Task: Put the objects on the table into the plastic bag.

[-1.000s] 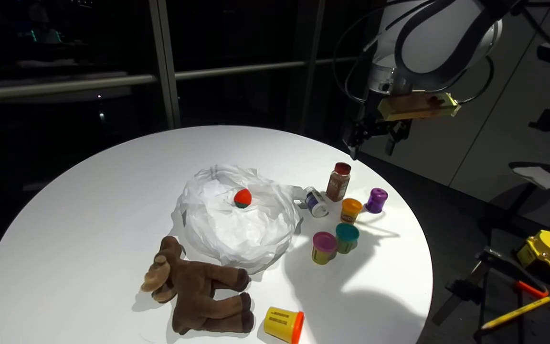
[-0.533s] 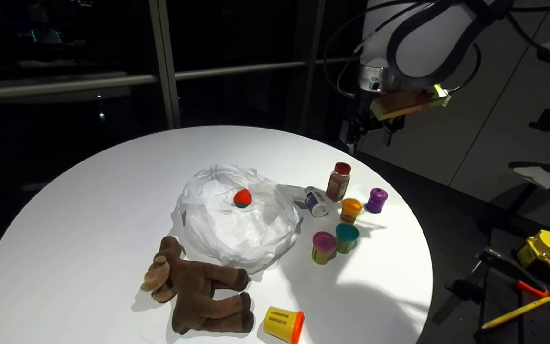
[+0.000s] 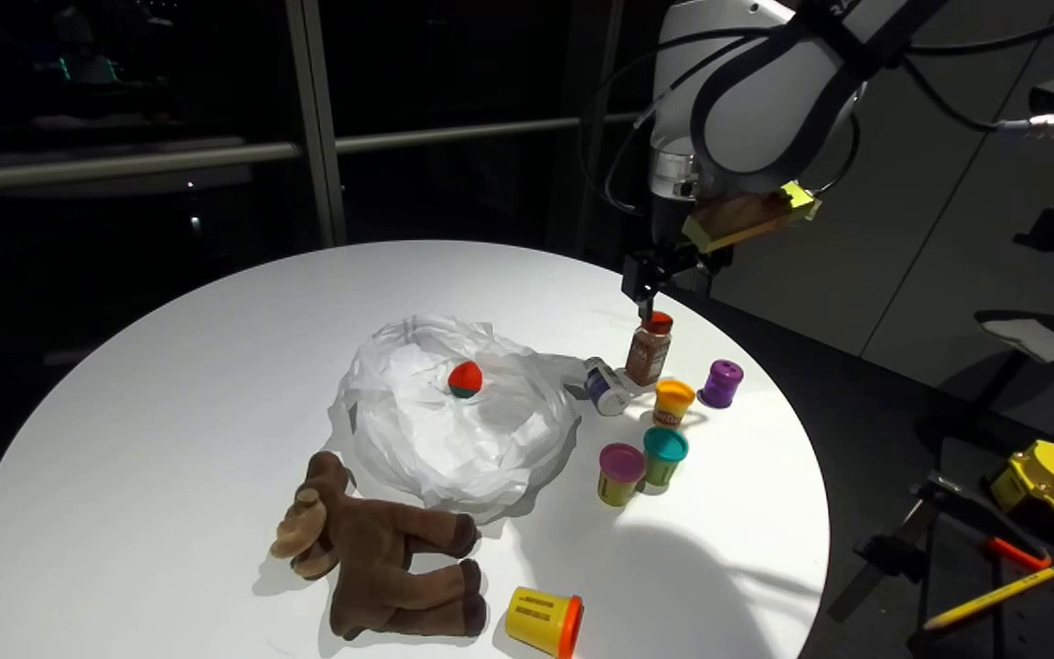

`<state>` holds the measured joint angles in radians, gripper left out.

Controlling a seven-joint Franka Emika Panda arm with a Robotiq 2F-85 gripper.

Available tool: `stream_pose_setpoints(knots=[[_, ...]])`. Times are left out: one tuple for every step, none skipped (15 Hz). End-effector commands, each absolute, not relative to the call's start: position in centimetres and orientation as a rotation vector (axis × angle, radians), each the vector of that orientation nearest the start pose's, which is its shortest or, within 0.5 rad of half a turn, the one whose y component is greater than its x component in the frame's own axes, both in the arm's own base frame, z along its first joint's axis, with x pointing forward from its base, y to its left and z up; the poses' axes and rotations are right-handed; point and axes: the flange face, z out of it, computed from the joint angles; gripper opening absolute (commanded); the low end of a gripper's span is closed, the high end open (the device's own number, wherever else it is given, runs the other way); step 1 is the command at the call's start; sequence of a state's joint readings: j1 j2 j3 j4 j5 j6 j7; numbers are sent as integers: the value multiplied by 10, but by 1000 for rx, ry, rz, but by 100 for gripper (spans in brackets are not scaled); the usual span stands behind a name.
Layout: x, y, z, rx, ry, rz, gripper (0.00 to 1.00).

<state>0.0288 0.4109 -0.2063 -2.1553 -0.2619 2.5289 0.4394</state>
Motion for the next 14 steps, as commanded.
stream_pose_setpoints(knots=[[576,-115,199,-3256,648,-29,100],[579,-120,197,-3241,666,-34,100],[581,-125,196,-3227,662,-36,100],[585,-130,194,-3214,664,-35,100],[587,-135,193,-3200,651,-32,100],[590,-139,191,-3189,638,-28,100],[593,-142,190,-3178,610,-18,100],[595,-143,188,-3170,582,-12,100],[597,-145,185,-3161,548,1,100],[599,-147,183,-3155,529,9,100],[601,-149,179,-3156,519,24,100],[603,-151,177,-3151,496,42,100],[603,-151,173,-3155,491,61,100],[604,-151,171,-3160,483,73,100]])
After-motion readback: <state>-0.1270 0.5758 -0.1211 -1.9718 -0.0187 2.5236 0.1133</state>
